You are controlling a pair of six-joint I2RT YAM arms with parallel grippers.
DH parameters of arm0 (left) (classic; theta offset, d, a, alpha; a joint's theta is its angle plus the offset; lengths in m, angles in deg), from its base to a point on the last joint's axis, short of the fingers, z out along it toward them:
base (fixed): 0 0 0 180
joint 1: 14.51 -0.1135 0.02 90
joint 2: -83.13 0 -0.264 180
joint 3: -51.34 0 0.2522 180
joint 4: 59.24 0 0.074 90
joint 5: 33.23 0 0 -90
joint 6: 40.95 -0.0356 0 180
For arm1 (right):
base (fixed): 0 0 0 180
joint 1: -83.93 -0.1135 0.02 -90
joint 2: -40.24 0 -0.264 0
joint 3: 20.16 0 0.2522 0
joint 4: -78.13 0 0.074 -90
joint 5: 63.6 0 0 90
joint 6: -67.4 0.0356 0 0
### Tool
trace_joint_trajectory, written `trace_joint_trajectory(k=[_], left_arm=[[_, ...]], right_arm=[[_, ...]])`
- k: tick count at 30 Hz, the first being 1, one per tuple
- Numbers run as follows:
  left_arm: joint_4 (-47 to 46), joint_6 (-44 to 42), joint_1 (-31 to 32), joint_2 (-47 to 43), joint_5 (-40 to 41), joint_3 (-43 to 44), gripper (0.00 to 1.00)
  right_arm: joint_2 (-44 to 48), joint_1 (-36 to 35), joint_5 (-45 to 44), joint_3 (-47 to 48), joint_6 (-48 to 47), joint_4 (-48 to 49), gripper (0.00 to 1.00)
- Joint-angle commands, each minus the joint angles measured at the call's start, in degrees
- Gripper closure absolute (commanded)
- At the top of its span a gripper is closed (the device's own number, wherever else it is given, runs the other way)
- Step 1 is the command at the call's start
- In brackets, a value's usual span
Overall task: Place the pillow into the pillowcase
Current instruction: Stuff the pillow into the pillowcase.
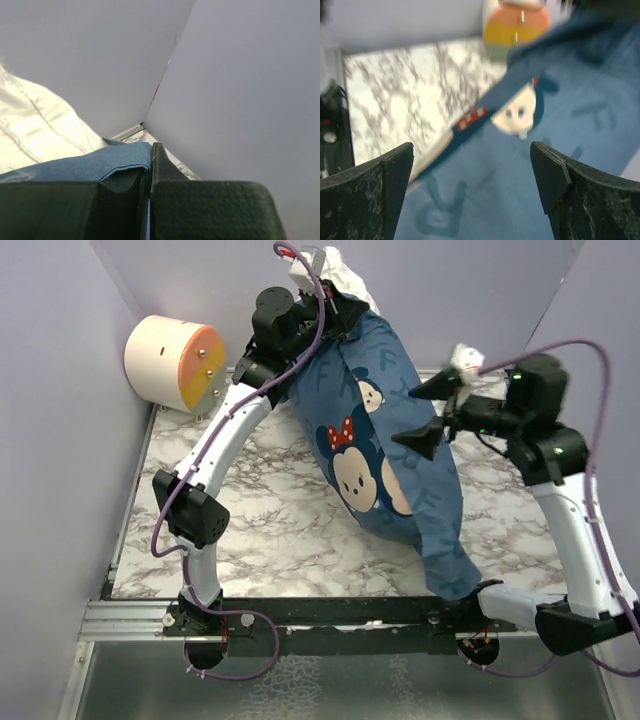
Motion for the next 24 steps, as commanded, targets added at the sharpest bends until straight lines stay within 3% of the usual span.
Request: trace_joint_trajectory(k=[1, 4, 7, 8, 11, 13, 14, 18, 22, 24], left_arm=[[-4.77, -3.20, 3.02, -6.97, 3.08, 0.40, 1.00], [-4.64, -3.59, 3.68, -8.84, 3.31, -0.69, 1.00], [-5.39, -3.64, 3.92, -10.83, 3.38, -3.23, 1.00], [-5.74, -3.63, 3.88, -11.44, 3.32, -4.23, 1.00], [-6.42, -3.55, 3.88, -12.60, 2.79, -6.30, 1.00], [-6.51, -3.63, 3.89, -12.63, 2.62, -6.78, 1.00], [-6.62, -3.64, 3.82, -12.61, 2.66, -6.82, 1.00], [-7.13, -3.30, 3.62, -14.79, 2.49, -6.19, 1.00], [-8.35, -2.99, 3.60, -18.42, 1.84, -9.59, 1.00], [-10.42, -2.48, 3.61, -21.72, 1.51, -14.31, 1.00]], right_arm=[[-3.08, -4.20, -25.71, -16.17, -9.19, -10.88, 0.00], [-1.44, -4.25, -39.22, -25.13, -10.38, -2.35, 0.00], [-1.06, -4.25, -39.22, -27.05, -10.64, -0.72, 0.03], [-1.42, -4.25, -37.21, -26.73, -10.45, -1.37, 0.12], [-3.98, -4.25, -34.51, -23.98, -10.75, -2.47, 0.70], [-5.77, -4.25, -37.34, -20.74, -12.59, -1.56, 0.93], [-6.64, -4.23, -40.11, -18.48, -14.30, -0.71, 0.98], [-10.77, -3.25, -53.94, -6.10, -23.43, 5.42, 0.99], [-15.86, 0.21, -59.11, 9.32, -29.75, 10.43, 0.99], [-16.01, 1.08, -60.27, 12.07, -32.40, 14.07, 0.99]])
